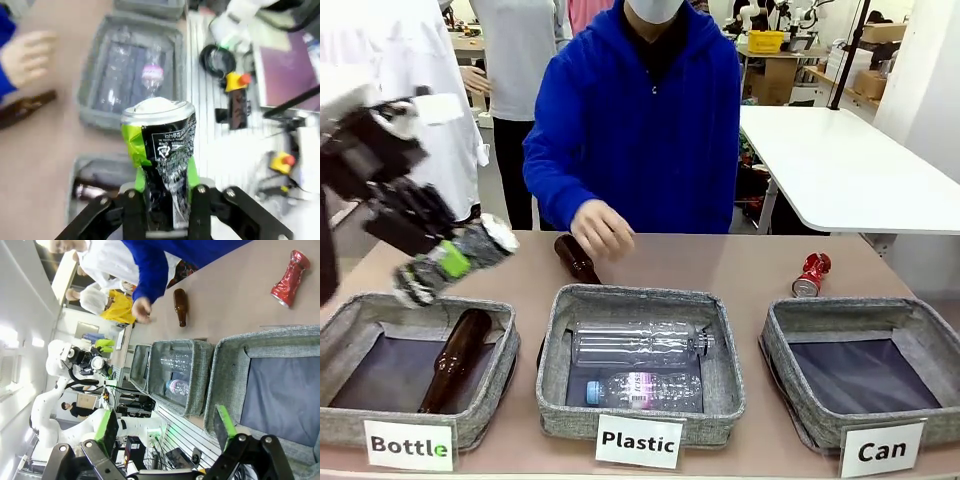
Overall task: Sort the can waste into the basket.
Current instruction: Pick up the can waste from the table and place it in the right Fabric basket.
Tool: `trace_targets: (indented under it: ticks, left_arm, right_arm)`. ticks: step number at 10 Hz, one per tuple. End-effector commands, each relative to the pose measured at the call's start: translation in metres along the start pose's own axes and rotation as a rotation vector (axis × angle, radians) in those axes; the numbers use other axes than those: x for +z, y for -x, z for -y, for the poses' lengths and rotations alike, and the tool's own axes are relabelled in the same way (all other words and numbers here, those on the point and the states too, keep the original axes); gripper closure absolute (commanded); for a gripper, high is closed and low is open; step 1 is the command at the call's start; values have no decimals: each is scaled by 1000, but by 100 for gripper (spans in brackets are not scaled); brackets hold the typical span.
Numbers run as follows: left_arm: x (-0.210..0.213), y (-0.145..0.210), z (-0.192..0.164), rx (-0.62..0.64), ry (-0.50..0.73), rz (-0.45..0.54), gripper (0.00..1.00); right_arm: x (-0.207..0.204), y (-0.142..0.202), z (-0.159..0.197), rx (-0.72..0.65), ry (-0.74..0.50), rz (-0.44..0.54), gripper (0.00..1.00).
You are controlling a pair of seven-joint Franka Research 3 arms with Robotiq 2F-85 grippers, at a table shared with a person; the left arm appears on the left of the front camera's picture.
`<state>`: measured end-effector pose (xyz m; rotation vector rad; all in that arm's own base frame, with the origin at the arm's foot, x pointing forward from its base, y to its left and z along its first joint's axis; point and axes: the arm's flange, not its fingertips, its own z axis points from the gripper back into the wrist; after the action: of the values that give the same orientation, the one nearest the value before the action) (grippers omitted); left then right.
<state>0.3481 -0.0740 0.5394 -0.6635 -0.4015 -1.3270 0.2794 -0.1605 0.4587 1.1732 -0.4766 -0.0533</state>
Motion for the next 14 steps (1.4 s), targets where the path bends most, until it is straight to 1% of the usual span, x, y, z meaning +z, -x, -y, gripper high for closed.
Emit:
trace_targets:
  ticks: [1,2,3,4,5,6,7,8,9,10,11,12,13,14]
  left_arm:
    - [48,70,26,-1,-23,127,66]
    - [55,87,35,-10,-35,180,66]
    - [53,90,37,-2,-51,179,66]
    - [50,87,37,17,-64,176,66]
    - [45,80,34,16,-48,177,66]
    - [37,66,29,40,-49,168,66]
    - [22,40,25,42,-30,157,66]
    - [4,8,21,56,-43,152,66]
    - [-19,-37,14,37,-33,119,66]
    - [-41,-80,13,-7,-16,88,66]
    - [-66,-123,11,-54,9,65,66]
    - [-100,-166,7,-82,25,39,66]
    - [-138,-202,6,-105,26,17,66]
    - [-185,-237,9,-133,46,9,66]
  right_arm:
    - [-1,-3,0,24,-25,17,0]
    - [-1,-3,0,24,-25,17,0]
    - [-1,-3,0,24,-25,17,0]
    - [-1,-3,0,24,-25,17,0]
    - [-1,-3,0,24,-25,17,0]
    - [-1,-3,0,24,-25,17,0]
    - [-1,-3,0,24,-25,17,0]
    - [-1,-3,0,24,-25,17,0]
    - [0,0,0,0,0,0,0]
    - [22,6,-32,60,68,32,0]
    - [45,14,-56,77,87,16,0]
    - [66,22,-70,79,122,36,0]
    - [86,31,-80,88,162,76,0]
    - [112,41,-82,103,209,123,0]
